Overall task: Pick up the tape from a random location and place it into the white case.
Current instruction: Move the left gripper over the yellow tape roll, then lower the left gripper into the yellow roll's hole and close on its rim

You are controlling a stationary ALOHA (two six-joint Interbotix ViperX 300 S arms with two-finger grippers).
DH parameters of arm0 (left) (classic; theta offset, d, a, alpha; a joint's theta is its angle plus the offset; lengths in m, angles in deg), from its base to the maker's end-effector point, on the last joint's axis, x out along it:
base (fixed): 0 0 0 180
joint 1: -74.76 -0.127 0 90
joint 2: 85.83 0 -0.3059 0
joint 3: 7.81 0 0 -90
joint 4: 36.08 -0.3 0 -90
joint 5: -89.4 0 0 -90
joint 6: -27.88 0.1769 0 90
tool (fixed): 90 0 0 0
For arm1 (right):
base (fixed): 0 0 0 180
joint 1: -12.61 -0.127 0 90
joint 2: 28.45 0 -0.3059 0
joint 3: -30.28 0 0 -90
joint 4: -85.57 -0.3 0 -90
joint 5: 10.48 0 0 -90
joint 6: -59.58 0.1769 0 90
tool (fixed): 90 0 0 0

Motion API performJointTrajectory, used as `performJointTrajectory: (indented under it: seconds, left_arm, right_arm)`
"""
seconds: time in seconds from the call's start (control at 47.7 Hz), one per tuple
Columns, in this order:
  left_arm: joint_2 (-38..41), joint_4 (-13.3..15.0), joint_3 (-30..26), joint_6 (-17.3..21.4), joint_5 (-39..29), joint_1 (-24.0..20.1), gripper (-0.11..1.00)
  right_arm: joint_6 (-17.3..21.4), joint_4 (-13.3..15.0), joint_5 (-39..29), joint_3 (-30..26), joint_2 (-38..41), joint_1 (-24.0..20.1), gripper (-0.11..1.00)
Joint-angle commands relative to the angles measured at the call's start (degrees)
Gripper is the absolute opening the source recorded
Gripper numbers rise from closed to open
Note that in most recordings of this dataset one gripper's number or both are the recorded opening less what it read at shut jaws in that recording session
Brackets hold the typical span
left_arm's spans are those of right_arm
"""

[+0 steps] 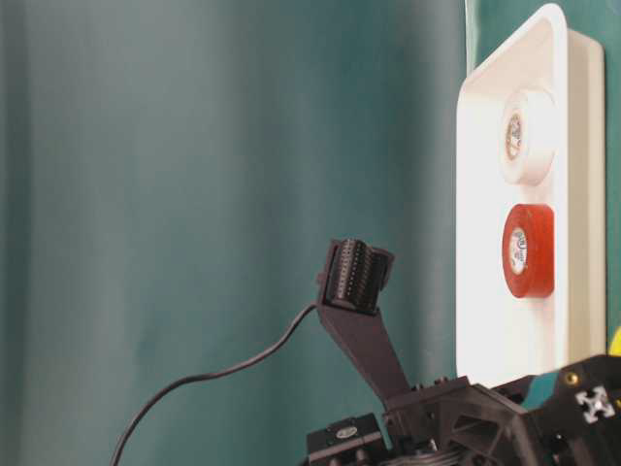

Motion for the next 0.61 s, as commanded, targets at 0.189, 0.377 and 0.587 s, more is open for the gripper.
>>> performJointTrajectory:
  seconds: [0.189, 0.377, 0.587]
  left_arm:
    - [-0.44, -0.09, -0.44, -0.09, 0.18, 0.18, 0.94]
    - [-0.44, -0.09, -0.79, 0.09, -0.26, 0.35, 0.82]
    - [-0.53, -0.09, -0.79, 0.62, -0.35, 0.62, 0.25]
  right_arm:
    - [0.0, 0.09, 0.62, -1.05, 0.35, 0.09, 0.89]
    - [0.0, 0.0, 0.7, -1.14, 0.35, 0.09, 0.89]
    - [0.0, 0.09, 0.7, -1.14, 0.53, 0.09, 0.89]
